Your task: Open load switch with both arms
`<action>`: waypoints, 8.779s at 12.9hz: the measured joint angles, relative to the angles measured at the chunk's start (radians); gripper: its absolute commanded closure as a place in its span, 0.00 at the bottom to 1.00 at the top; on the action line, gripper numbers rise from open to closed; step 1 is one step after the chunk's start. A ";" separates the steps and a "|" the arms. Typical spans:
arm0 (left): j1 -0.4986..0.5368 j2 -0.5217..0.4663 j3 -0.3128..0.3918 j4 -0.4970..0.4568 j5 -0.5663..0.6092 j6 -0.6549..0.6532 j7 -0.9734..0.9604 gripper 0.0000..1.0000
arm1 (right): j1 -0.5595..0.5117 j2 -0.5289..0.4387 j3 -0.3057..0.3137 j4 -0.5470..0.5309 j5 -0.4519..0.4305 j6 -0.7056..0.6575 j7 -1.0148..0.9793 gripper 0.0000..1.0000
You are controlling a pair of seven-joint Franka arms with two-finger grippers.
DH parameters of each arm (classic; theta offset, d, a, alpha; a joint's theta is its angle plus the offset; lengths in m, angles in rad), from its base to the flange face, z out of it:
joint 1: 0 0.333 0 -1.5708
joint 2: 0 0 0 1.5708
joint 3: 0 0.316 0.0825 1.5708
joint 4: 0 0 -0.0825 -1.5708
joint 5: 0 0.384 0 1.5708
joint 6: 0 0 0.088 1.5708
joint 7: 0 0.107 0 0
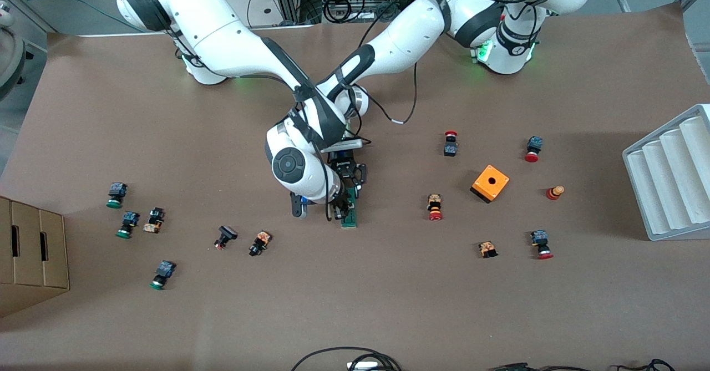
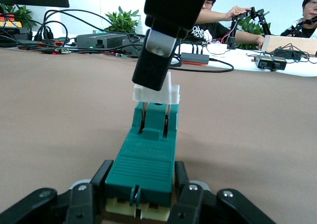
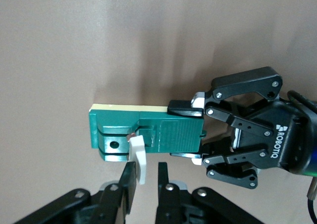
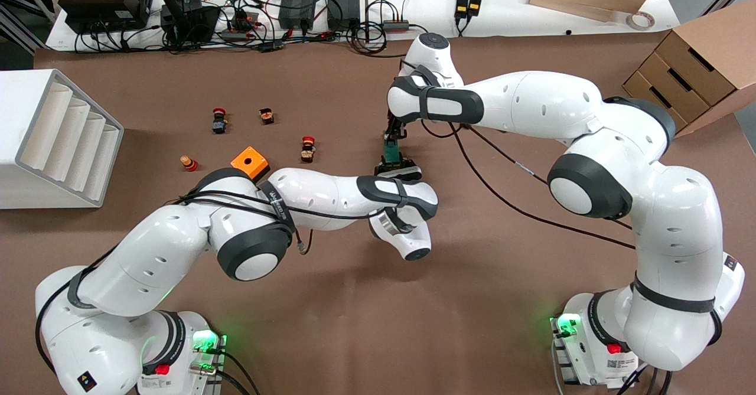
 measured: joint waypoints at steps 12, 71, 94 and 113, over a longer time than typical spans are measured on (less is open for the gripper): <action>0.001 0.000 -0.001 0.000 0.000 0.000 0.001 0.44 | 0.012 -0.003 0.000 -0.006 -0.035 0.015 -0.001 0.81; 0.067 -0.193 -0.131 -0.026 -0.317 0.017 0.309 0.00 | -0.496 -0.666 -0.193 -0.072 -0.223 -0.668 -1.877 0.00; 0.326 -0.605 -0.188 -0.037 -0.808 0.152 1.228 0.00 | -0.486 -0.746 -0.180 -0.181 -0.346 -0.599 -1.953 0.00; 0.555 -0.830 -0.031 0.007 -1.439 0.206 1.994 0.00 | -0.654 -0.735 0.031 -0.170 -0.367 -0.607 -1.954 0.00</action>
